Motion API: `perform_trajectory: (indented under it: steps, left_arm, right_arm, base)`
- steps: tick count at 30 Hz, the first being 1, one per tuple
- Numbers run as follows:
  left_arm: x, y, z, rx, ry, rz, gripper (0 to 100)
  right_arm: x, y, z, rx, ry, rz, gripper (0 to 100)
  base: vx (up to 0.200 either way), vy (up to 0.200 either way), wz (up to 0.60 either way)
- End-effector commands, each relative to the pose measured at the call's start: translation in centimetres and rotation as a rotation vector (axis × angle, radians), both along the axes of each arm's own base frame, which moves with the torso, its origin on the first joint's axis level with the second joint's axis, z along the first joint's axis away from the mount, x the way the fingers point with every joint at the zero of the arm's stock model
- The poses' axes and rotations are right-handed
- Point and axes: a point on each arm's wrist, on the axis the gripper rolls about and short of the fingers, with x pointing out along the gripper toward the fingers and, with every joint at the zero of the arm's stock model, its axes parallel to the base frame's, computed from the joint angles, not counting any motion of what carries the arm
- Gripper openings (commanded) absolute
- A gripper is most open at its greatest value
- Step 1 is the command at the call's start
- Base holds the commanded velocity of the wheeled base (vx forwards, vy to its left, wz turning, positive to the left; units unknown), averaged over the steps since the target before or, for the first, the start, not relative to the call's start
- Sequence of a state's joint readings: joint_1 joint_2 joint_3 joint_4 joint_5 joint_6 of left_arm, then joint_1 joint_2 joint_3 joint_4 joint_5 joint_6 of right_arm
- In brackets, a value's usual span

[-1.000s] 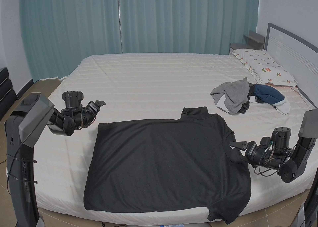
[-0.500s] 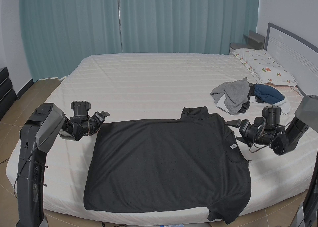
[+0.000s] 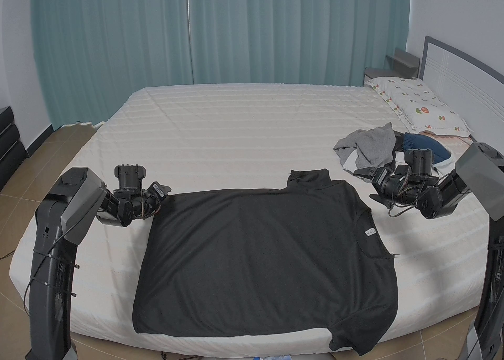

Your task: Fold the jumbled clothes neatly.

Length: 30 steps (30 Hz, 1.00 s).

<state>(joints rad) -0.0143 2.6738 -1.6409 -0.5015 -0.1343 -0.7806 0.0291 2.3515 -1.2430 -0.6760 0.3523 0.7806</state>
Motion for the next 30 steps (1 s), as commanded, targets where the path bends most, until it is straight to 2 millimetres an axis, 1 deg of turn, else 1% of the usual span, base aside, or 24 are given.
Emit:
perform_trajectory:
  steps: [1, 4, 5, 6, 8, 9, 10, 12, 15, 17, 22, 25, 28, 30]
  left_arm:
    - [0.2, 0.1, 0.2, 0.022, -0.022, 0.042, 0]
    - [0.5, 0.4, 0.6, 0.039, -0.067, 0.091, 0]
    - [0.6, 0.5, 0.6, 0.041, -0.070, 0.095, 0]
    - [0.6, 0.6, 0.6, 0.047, -0.076, 0.109, 0]
    - [0.5, 0.8, 0.7, 0.053, -0.077, 0.126, 0]
    - [0.5, 0.8, 0.7, 0.053, -0.077, 0.126, 0]
    - [0.5, 0.9, 0.7, 0.055, -0.076, 0.132, 0]
    - [0.5, 1.0, 0.5, 0.055, -0.074, 0.133, 0]
    - [0.5, 0.9, 0.4, 0.056, -0.073, 0.131, 0]
    - [0.5, 0.9, 0.4, 0.056, -0.071, 0.131, 0]
    - [0.5, 0.9, 0.3, 0.056, -0.068, 0.130, 0]
    - [0.5, 0.9, 0.2, 0.056, -0.067, 0.130, 0]
    - [0.5, 0.9, 0.1, 0.056, -0.065, 0.130, 0]
    - [0.6, 0.9, 0.1, 0.056, -0.065, 0.128, 0]
  right_arm:
    - [2.2, -0.2, -3.4, -0.052, 0.034, -0.003, 100]
    - [3.8, -0.1, -4.6, -0.102, 0.022, -0.036, 100]
    - [4.0, -0.1, -4.7, -0.106, 0.020, -0.041, 100]
    - [4.8, 0.0, -5.5, -0.120, 0.012, -0.056, 100]
    - [5.9, 0.1, -5.9, -0.130, -0.008, -0.067, 100]
    - [6.0, 0.1, -5.9, -0.132, -0.010, -0.066, 100]
    - [6.7, 0.0, -5.9, -0.138, -0.018, -0.065, 100]
    - [7.3, 0.0, -6.0, -0.139, -0.017, -0.063, 100]
    - [8.1, 0.5, -6.7, -0.138, -0.022, -0.055, 100]
    - [8.7, 1.0, -6.9, -0.137, -0.040, -0.047, 100]
    - [9.7, 1.9, -7.2, -0.134, -0.051, -0.032, 100]
    - [10.1, 2.1, -7.3, -0.131, -0.053, -0.032, 100]
    - [10.2, 2.4, -7.2, -0.134, -0.051, -0.024, 100]
    - [10.2, 2.5, -7.7, -0.136, -0.031, -0.021, 100]
  base:
    - [0.000, 0.000, 0.00]
    - [0.000, 0.000, 0.00]
    - [0.000, 0.000, 0.00]
    - [0.000, 0.000, 0.00]
    - [0.000, 0.000, 0.00]
    - [0.000, 0.000, 0.00]
    - [0.000, 0.000, 0.00]
    - [0.000, 0.000, 0.00]
    - [0.000, 0.000, 0.00]
    - [0.000, 0.000, 0.00]
    - [0.000, 0.000, 0.00]
    - [0.000, 0.000, 0.00]
    - [0.000, 0.000, 0.00]
    - [0.000, 0.000, 0.00]
